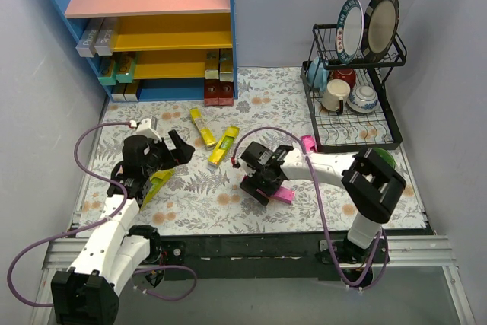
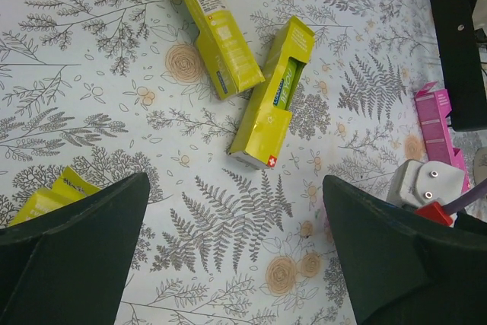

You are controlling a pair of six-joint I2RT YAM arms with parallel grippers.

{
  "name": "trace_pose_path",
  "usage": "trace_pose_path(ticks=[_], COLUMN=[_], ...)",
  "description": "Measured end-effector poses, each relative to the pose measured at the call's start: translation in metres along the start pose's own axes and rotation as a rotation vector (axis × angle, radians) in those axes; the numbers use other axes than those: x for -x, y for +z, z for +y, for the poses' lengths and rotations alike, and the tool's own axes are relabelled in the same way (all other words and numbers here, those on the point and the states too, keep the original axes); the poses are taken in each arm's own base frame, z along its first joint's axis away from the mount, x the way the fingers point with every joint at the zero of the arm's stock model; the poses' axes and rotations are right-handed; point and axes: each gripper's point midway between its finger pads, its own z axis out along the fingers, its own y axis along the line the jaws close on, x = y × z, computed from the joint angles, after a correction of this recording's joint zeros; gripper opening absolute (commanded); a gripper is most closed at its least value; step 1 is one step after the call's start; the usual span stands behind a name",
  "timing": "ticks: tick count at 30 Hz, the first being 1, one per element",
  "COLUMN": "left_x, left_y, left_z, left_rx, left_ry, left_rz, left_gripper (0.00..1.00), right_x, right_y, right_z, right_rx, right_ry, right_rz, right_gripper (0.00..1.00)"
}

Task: Place and organize the toothpastes onto the shelf
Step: Adjust the toothpaste at the center of the board.

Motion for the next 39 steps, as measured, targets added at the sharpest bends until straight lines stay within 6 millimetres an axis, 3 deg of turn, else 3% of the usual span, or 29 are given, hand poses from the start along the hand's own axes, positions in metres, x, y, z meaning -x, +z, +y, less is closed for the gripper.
trace_pose_path(ticks=[7,13,19,23,27,29,32,39], left_x=[0.002,0.004,0.002,-0.005,-0.022,-0.034,-0.060,-0.104], left_y=[0.002,0.003,0.004,0.009,0.017,0.021,0.023,0.032], left_z=[-0.002,-0.005,-0.006,-0.004,-0.006,-0.013,-0.044,-0.134], left_rx=[0.000,-0.001,-0.006,0.000,0.001,-0.004,-0.055,-0.090], left_ry=[0.028,0.051,0.066,0.065,0.056,0.051,0.082,0.178], left_rz=[-0.023,-0.035,-0.031,0.001,0.068,0.108,0.180,0.235], left_gripper=[0.98,0.98,0.98,0.98,0.98,0.98,0.98,0.98], right_x=[0.016,0.042,0.062,0.072,0.078,0.074,0.067,0.057], right_y=[0.004,0.010,0.012,0.009,0.004,-0.001,-0.020,-0.110], right_z=[0.000,-0.021,-0.057,-0.077,-0.071,-0.066,-0.062,-0.094], right_rx=[-0.025,-0.065,-0.009,0.015,0.074,0.092,0.099,-0.077], right_ry=[0.074,0.329,0.682,0.824,0.855,0.860,0.864,0.876], right_rz=[0.002,-0.028,-0.125,-0.220,-0.279,-0.297,-0.341,-0.663], right_gripper=[0.53,0.53,0.62,0.79,0.87,0.90,0.93,0.98])
